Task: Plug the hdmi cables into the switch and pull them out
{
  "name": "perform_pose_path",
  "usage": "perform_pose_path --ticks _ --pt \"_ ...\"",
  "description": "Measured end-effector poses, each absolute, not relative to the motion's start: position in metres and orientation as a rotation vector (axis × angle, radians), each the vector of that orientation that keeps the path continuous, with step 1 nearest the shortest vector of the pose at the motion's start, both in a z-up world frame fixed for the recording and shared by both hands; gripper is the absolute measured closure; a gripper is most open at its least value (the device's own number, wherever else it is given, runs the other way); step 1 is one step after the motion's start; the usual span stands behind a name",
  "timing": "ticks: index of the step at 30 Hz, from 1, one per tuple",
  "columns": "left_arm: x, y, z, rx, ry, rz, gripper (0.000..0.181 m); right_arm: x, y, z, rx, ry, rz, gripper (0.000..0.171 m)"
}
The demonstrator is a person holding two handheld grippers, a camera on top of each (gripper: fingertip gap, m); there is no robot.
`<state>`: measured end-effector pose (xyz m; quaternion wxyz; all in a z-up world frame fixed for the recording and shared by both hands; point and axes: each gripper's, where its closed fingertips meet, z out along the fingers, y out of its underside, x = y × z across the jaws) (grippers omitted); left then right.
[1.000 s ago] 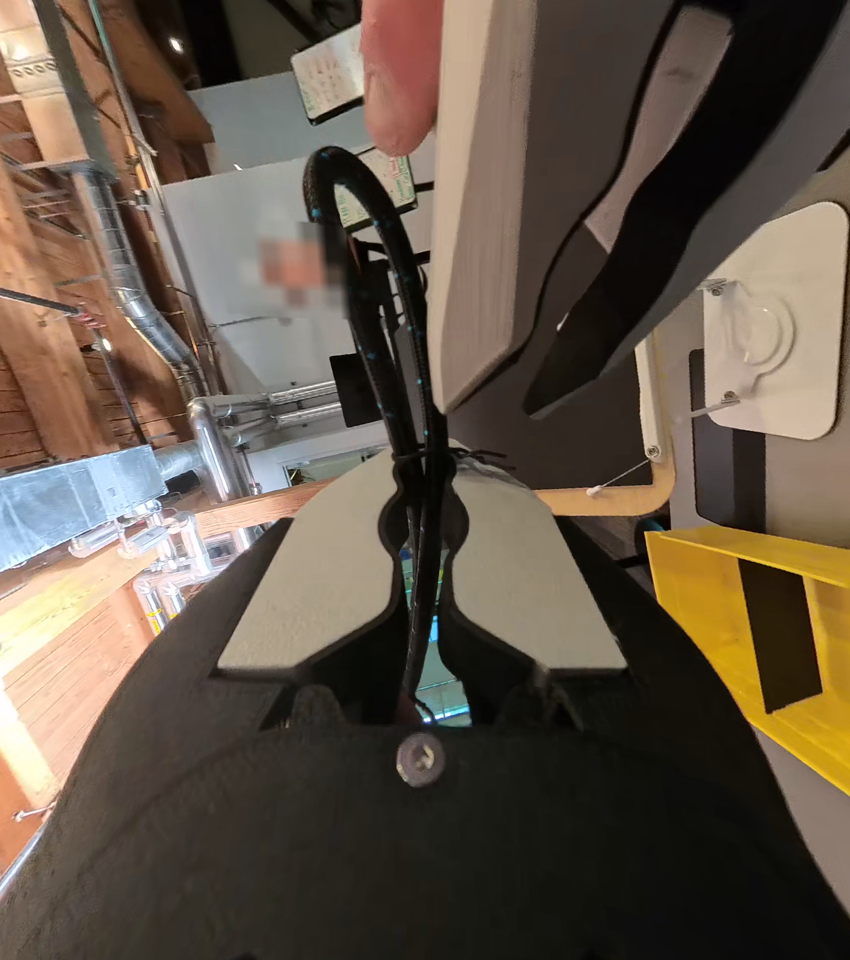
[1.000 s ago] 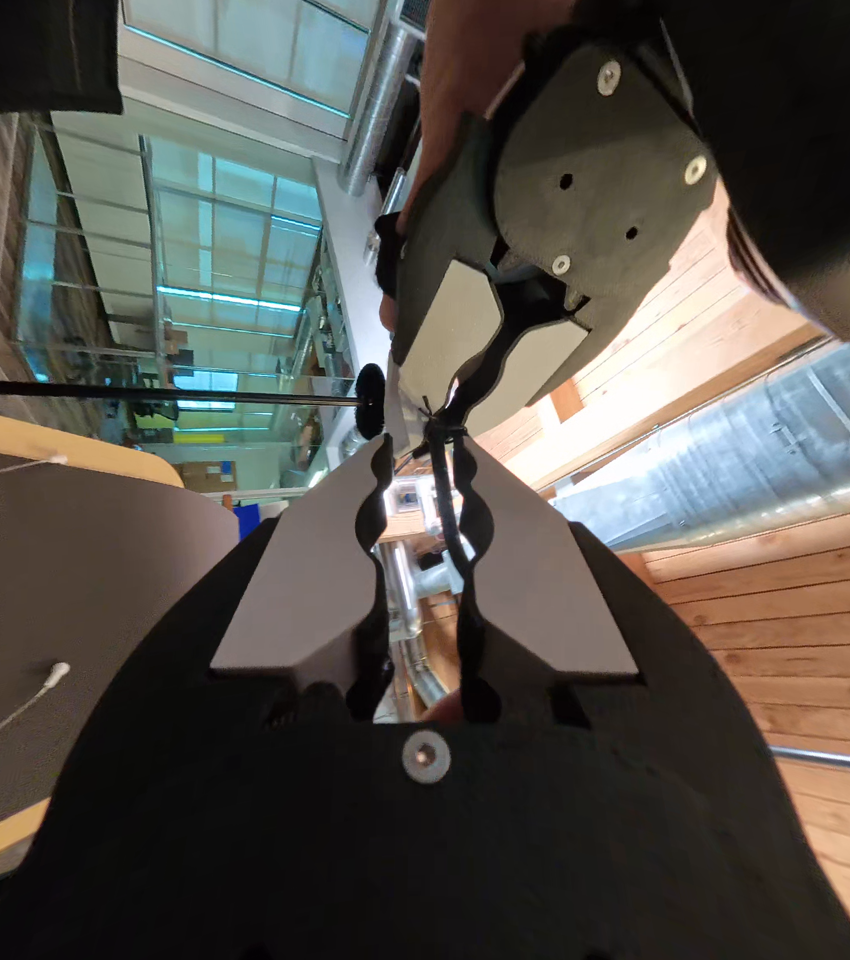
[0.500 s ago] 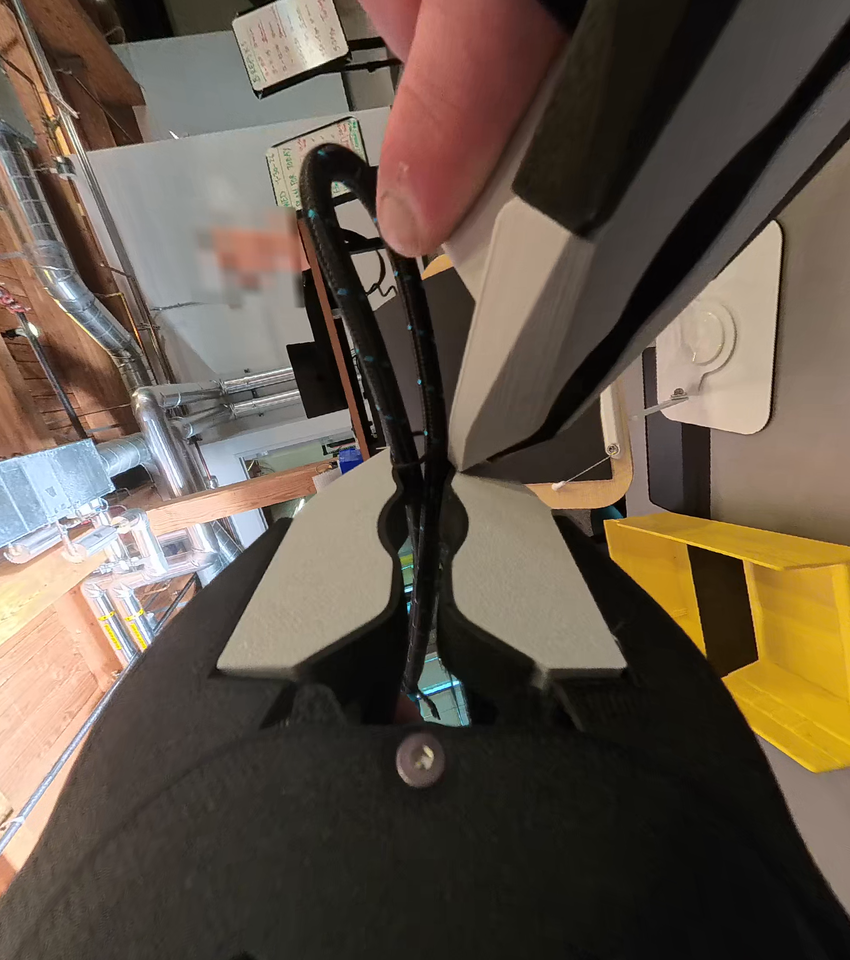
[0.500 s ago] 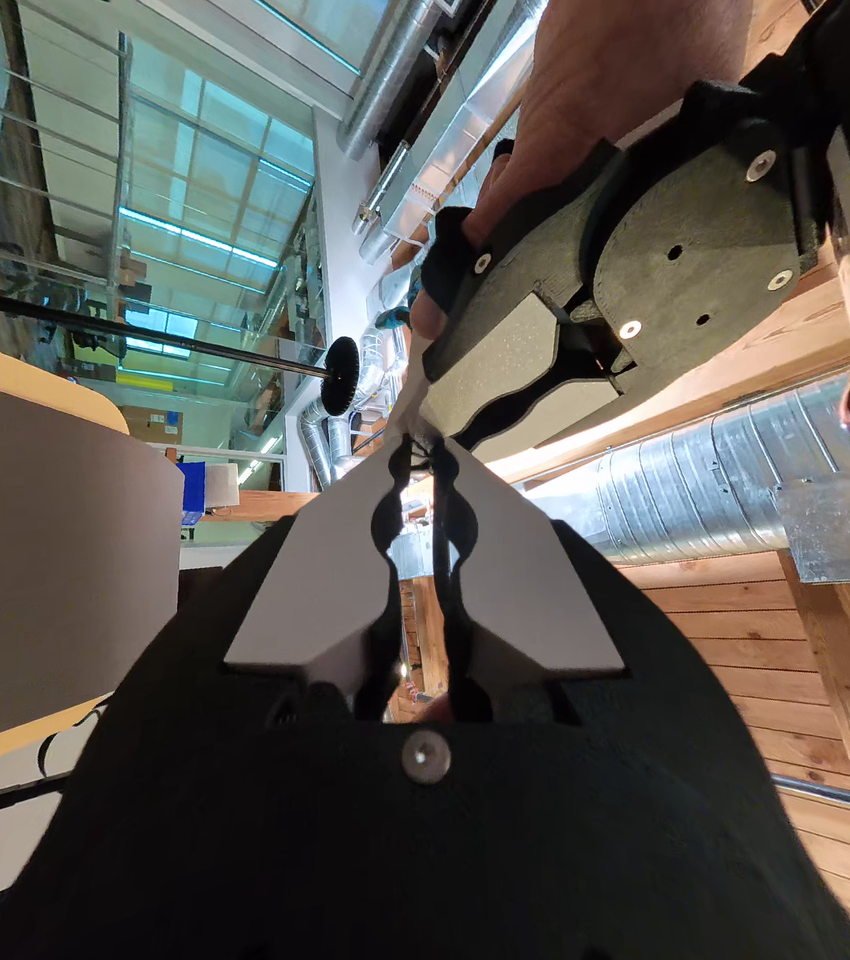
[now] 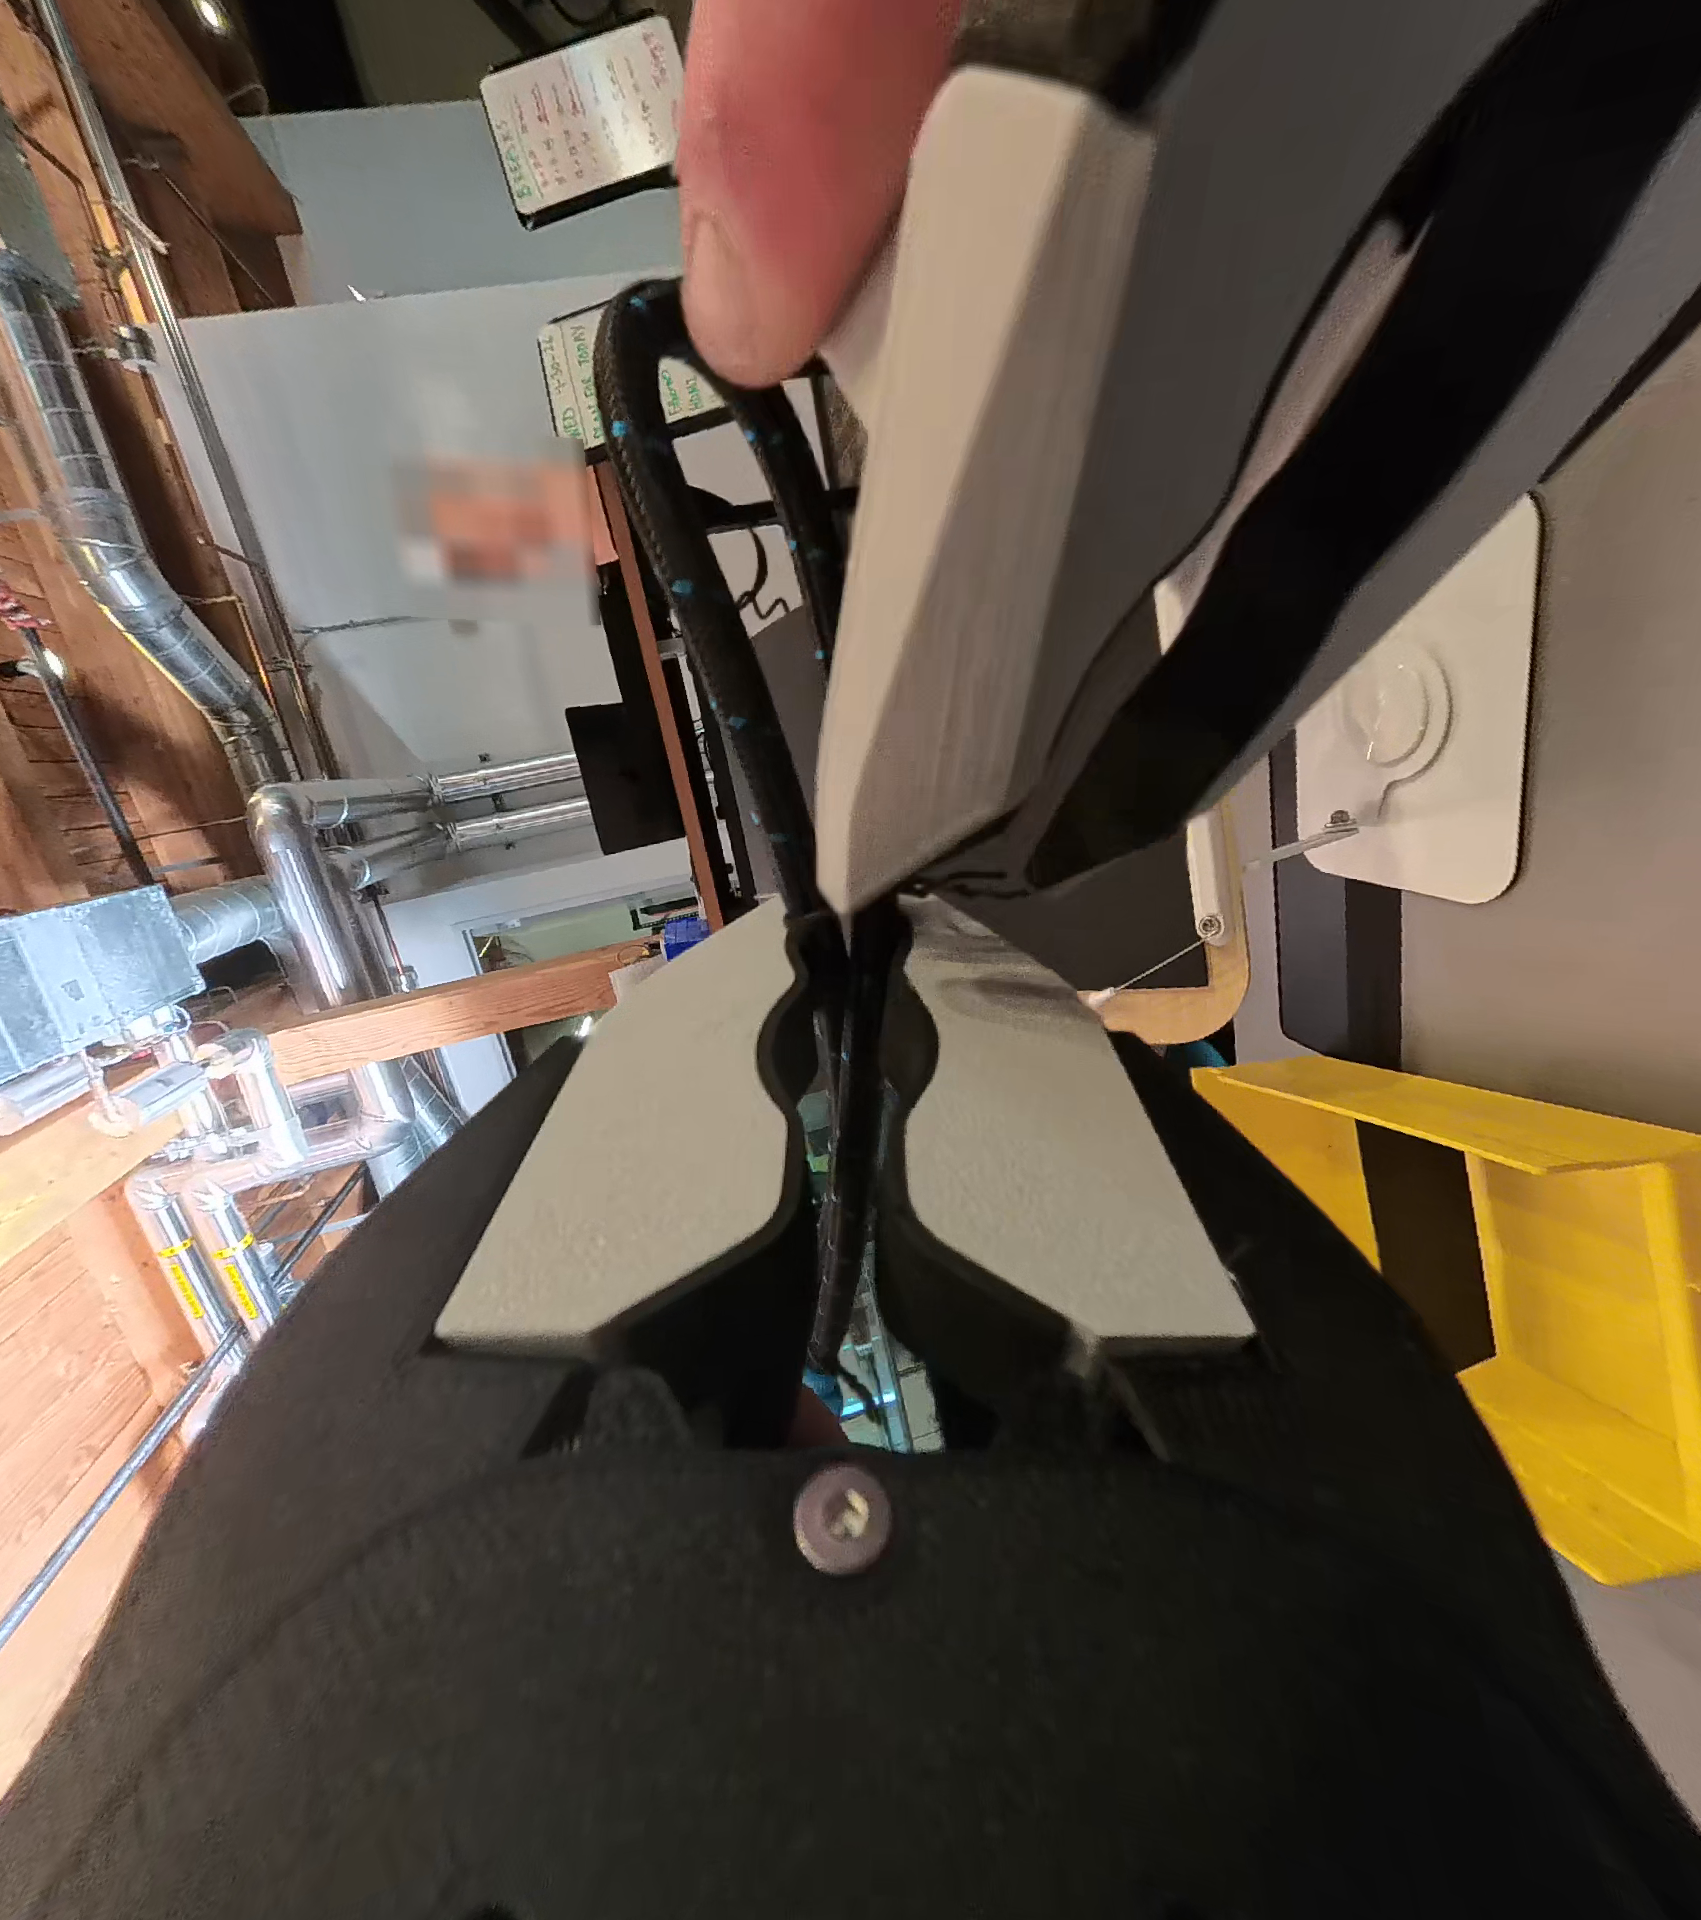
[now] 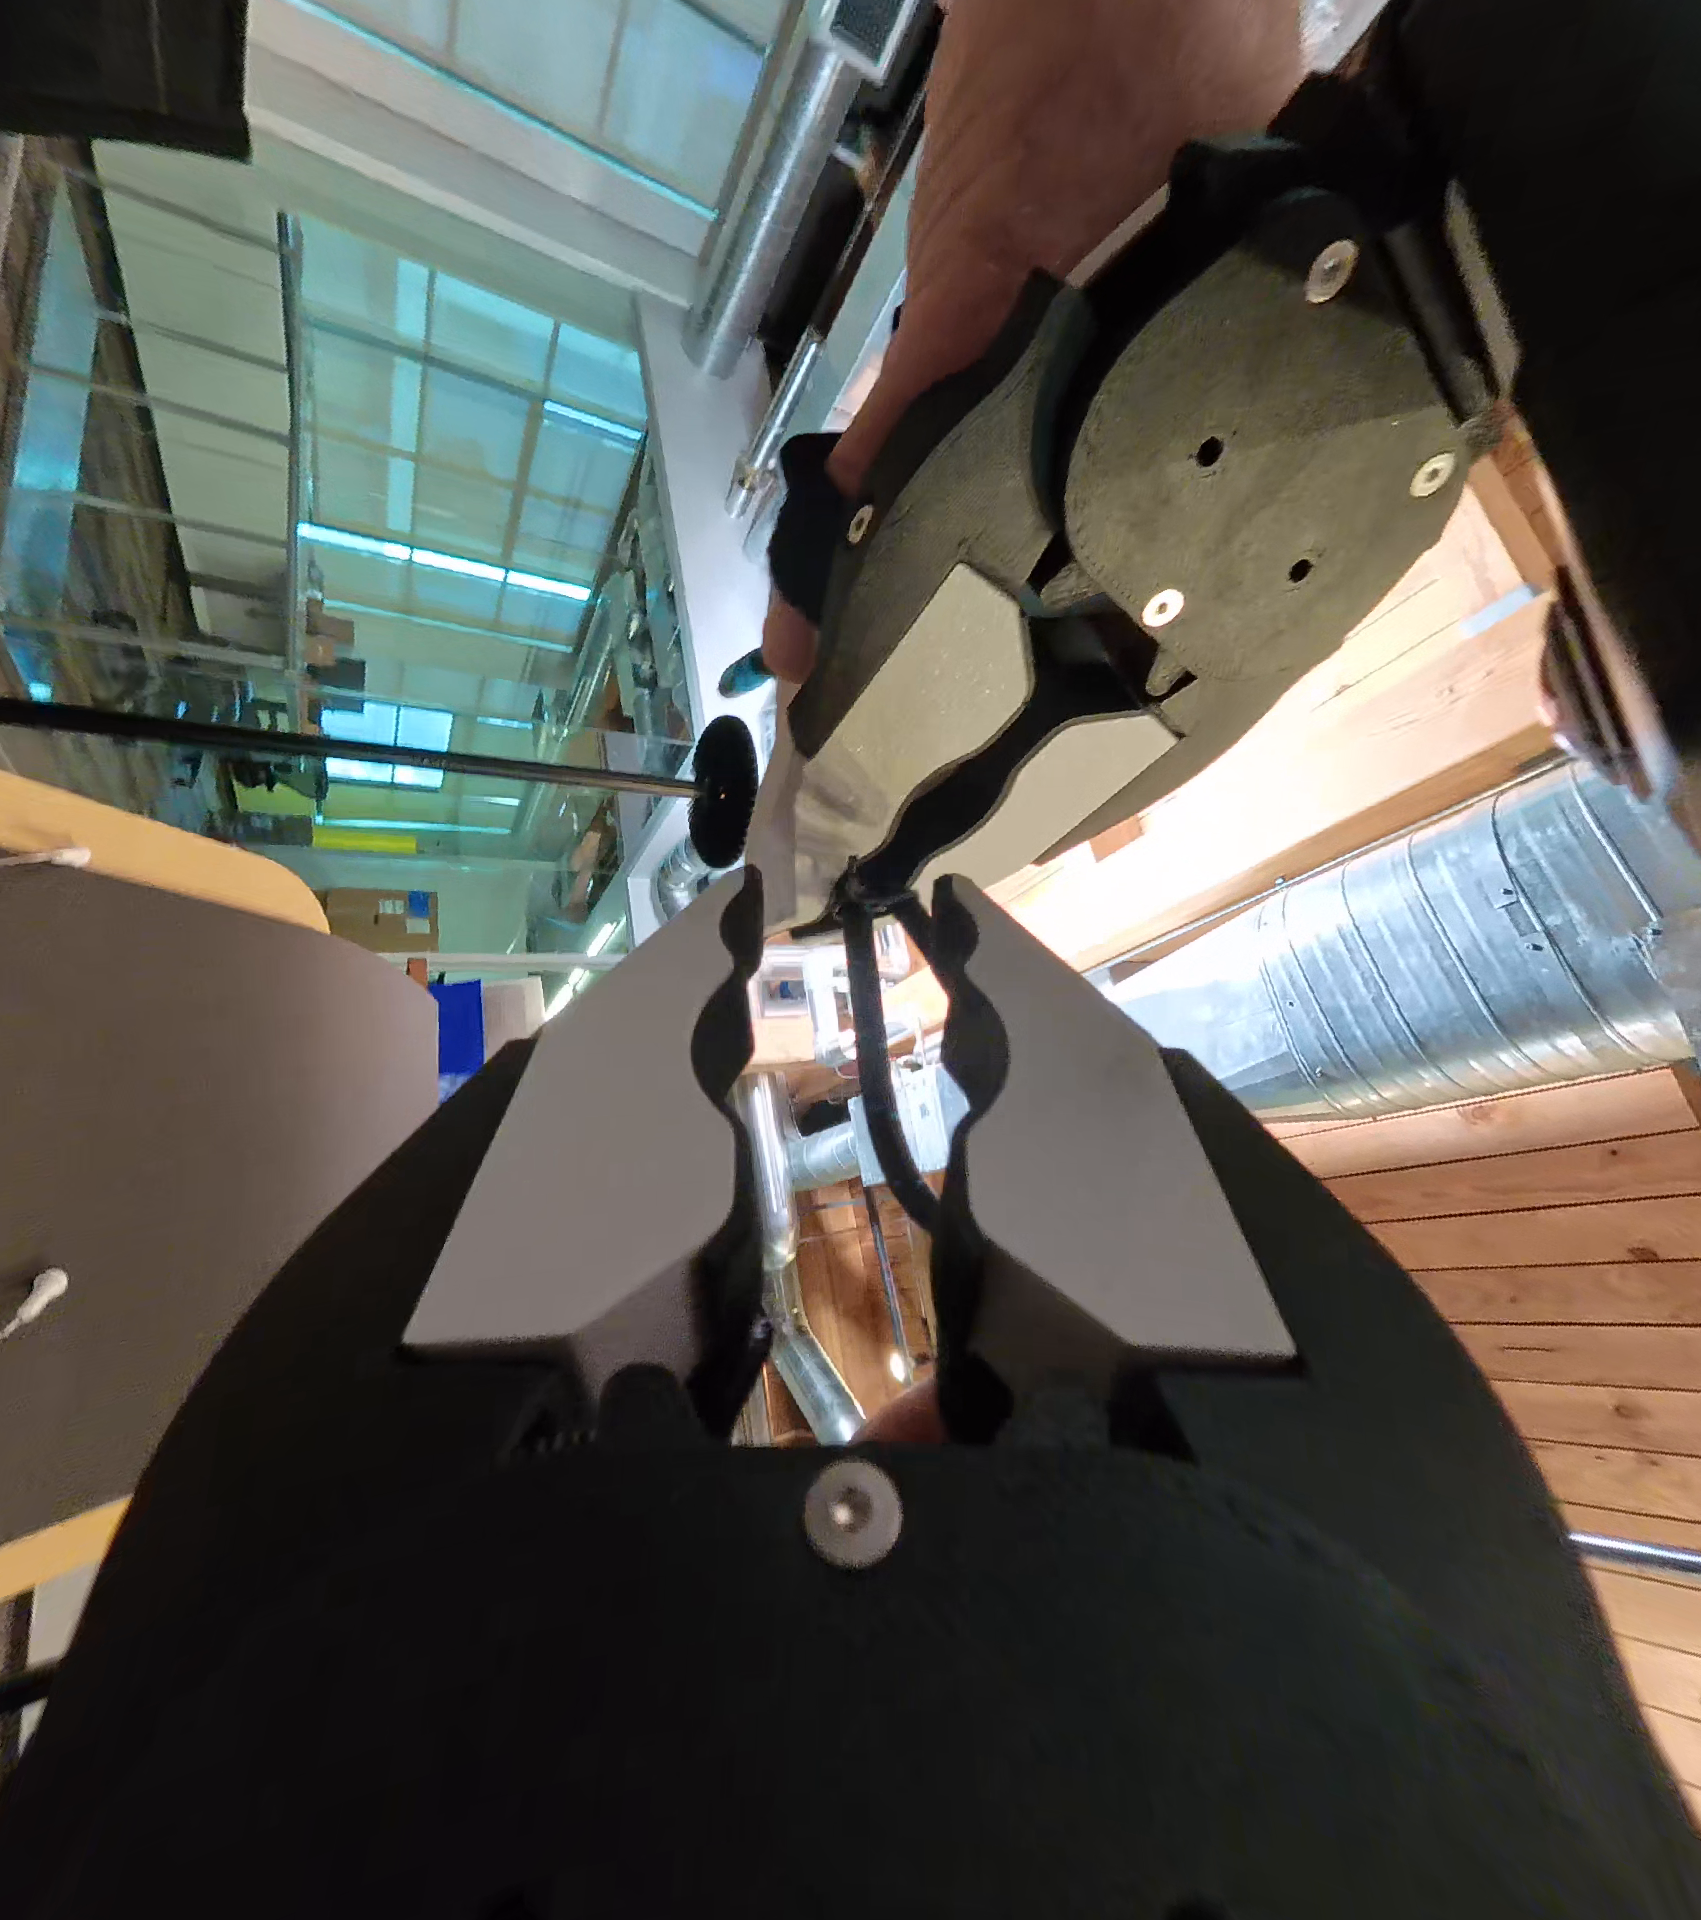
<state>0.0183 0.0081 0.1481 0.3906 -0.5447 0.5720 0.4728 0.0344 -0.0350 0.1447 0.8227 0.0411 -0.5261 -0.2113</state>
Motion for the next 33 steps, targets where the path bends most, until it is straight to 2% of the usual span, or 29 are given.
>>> perform_pose_path --ticks 2,8,12,22,27,33 --pt "0.018 0.008 0.149 -1.394 1.442 1.197 0.175 0.035 -0.034 0.145 0.102 -1.111 -0.489 0.149" --pt "0.025 0.005 0.149 -1.412 1.452 1.163 0.175 0.035 -0.030 0.149 0.135 -1.091 -0.574 0.150" --pt "0.028 0.004 0.153 -1.411 1.442 1.169 0.175 0.034 -0.032 0.148 0.164 -1.096 -0.595 0.168" --pt "0.038 0.005 0.164 -1.338 1.385 1.165 0.175 0.048 -0.038 0.162 0.067 -1.038 -0.428 0.171" --pt "0.045 0.006 0.181 -1.232 1.260 1.136 0.175 0.060 -0.038 0.178 -0.121 -0.984 -0.096 0.171" --pt "0.054 0.008 0.196 -1.107 1.105 1.076 0.174 0.069 -0.034 0.191 -0.395 -0.872 0.624 0.171"
